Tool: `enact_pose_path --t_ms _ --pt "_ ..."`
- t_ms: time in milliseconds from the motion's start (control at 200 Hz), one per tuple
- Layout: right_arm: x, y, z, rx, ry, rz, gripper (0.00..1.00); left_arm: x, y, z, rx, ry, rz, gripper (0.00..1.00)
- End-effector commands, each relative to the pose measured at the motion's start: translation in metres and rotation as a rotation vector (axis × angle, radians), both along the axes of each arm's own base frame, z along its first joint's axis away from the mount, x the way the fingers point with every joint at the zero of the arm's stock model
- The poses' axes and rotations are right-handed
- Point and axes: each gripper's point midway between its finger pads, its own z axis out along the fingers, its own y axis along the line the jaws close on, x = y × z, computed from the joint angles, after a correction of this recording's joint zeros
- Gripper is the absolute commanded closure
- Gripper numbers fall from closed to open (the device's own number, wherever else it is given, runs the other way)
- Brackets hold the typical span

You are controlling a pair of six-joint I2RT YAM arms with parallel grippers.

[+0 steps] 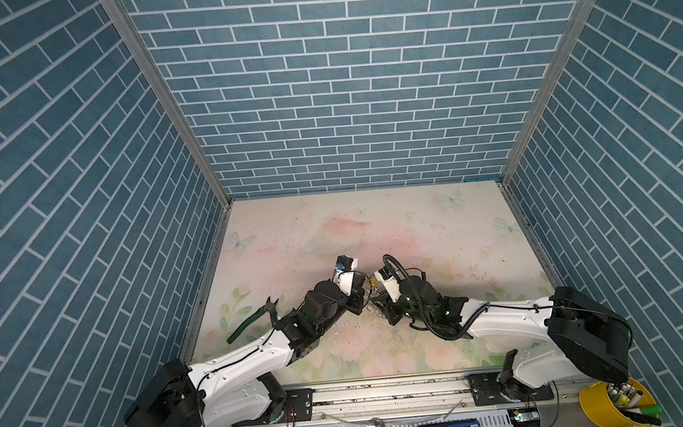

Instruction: Put the keys on the keyring

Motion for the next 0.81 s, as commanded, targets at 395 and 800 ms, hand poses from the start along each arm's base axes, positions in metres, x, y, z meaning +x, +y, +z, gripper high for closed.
enact_pose_path --t_ms 395,800 --pt "0.001 0.010 0.034 0.053 -0.072 0.034 1.00 0.006 -0.008 0.030 -0.052 -0.037 -0.003 0.75" --pt "0.022 -0.047 0.064 0.313 0.096 -0.167 1.00 0.012 0.045 0.031 0.008 -0.009 0.096 0.41"
